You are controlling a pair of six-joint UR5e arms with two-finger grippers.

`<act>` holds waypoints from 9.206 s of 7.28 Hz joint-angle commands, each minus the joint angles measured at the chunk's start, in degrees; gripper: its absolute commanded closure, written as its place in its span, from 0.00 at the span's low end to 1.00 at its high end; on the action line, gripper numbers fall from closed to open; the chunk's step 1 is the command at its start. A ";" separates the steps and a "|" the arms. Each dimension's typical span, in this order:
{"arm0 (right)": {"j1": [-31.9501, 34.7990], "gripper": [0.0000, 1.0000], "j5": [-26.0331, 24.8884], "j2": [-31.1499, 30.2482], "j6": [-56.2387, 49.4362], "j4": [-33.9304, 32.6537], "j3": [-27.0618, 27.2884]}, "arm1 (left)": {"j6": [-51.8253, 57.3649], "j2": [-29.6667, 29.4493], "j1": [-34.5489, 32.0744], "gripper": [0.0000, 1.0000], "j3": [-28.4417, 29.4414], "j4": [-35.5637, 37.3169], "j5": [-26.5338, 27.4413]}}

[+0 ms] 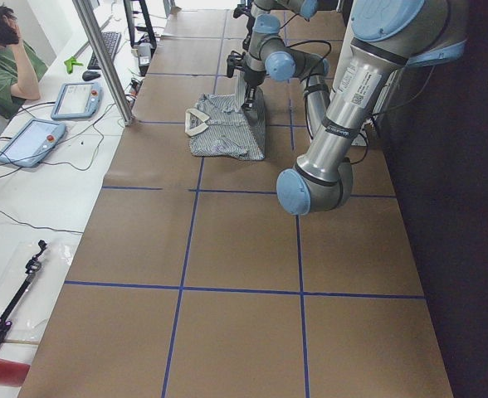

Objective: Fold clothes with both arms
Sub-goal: 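Lift the hem with both grippers and fold it toward the collar, then open both grippers and draw them back from the folded shirt, then push the folded shirt's side edge with the left gripper, rotating it, then move the right gripper over the shirt toward its collar end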

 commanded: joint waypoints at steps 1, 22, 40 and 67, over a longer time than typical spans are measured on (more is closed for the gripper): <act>3.51 1.00 0.15 3.16 -2.47 11.03 -15.17 | 3.76 -2.17 -4.57 1.00 16.46 -14.17 0.10; 15.39 0.00 13.34 0.99 -34.13 28.12 -32.47 | 1.80 13.59 1.88 0.00 22.53 -48.19 0.54; 14.95 0.00 13.07 0.80 -33.78 28.12 -32.55 | 8.92 21.83 0.73 1.00 23.09 -51.42 7.22; -2.63 1.00 -10.22 25.01 7.71 47.37 -61.43 | 30.07 -4.21 -16.37 0.00 57.85 -56.78 8.19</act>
